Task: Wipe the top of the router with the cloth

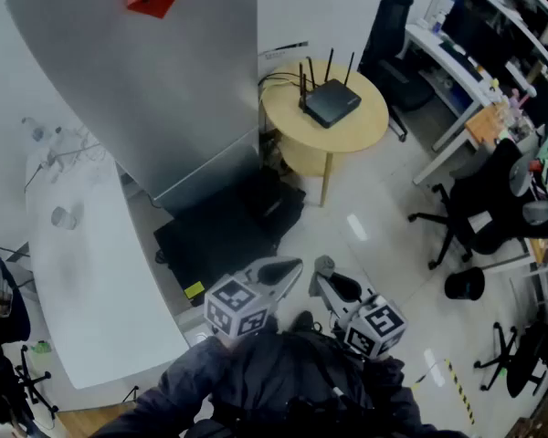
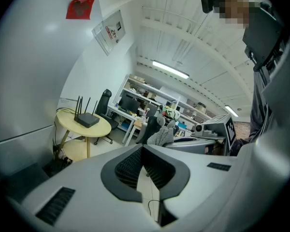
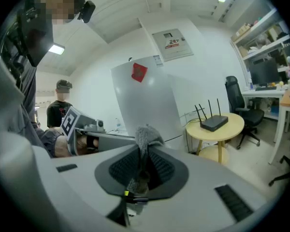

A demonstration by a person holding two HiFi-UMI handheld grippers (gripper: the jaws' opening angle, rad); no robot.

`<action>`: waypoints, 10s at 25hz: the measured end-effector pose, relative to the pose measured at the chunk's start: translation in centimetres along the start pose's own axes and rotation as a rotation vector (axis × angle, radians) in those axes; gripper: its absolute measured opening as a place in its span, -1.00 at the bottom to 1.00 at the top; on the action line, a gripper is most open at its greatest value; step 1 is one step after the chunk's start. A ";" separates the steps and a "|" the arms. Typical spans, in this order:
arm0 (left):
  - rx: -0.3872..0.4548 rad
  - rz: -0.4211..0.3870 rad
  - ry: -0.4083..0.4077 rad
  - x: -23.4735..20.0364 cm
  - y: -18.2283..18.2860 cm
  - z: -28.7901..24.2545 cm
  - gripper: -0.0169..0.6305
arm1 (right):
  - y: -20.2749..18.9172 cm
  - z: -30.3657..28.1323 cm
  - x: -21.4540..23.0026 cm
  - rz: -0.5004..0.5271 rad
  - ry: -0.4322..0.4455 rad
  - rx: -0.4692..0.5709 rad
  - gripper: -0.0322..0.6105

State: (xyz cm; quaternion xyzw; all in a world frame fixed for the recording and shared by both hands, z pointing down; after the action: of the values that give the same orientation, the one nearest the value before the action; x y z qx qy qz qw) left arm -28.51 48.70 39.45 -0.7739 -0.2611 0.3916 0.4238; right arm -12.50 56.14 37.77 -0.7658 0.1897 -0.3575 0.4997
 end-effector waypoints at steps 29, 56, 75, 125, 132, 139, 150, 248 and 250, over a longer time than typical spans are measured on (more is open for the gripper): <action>0.000 0.013 0.141 -5.7 12.9 -28.3 -0.97 | 9.7 1.0 31.7 -0.053 0.124 0.001 -0.68; -0.098 0.085 0.326 -28.5 16.7 -40.2 -0.97 | 5.0 -25.4 56.4 -0.788 -0.096 0.031 -0.68; -0.127 0.150 0.370 -31.2 16.6 -38.6 -0.97 | 1.2 -31.9 62.1 -1.194 -0.233 0.199 -0.68; -0.098 0.155 0.379 -26.5 19.3 -46.9 -0.97 | 7.5 -16.9 84.4 -0.473 -0.100 -0.564 -0.69; -0.095 0.150 0.366 -26.3 19.5 -47.7 -0.97 | 8.2 -16.4 84.6 -0.375 -0.133 -0.578 -0.68; -0.077 0.162 0.363 -26.3 19.4 -47.6 -0.97 | 9.0 -16.4 78.3 -0.073 0.063 -0.706 -0.68; -0.038 0.187 0.408 -26.1 19.2 -45.3 -0.97 | 14.5 -28.1 71.2 0.435 0.380 -0.740 -0.68; -0.071 0.229 0.405 -27.1 19.0 -46.4 -0.97 | 14.2 -26.2 80.0 0.791 0.450 -1.010 -0.68; -0.070 0.232 0.416 -27.2 19.0 -46.1 -0.97 | 14.8 -27.7 81.4 0.788 0.353 -0.970 -0.68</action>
State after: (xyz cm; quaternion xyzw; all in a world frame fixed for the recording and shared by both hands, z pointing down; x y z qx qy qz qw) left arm -4.09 -1.69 49.00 -0.8770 -0.0909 0.2605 0.3933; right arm 22.77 -20.40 60.31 -0.7072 0.6758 -0.1414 0.1520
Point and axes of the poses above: the fingertips, and each gripper's own axes: z backward along the fingers, x to its right, y out of its top, the point moved 9 cm from there along z, backward along the fingers, and after that the axes turned 15 degrees about y, right-handed, at the moved point
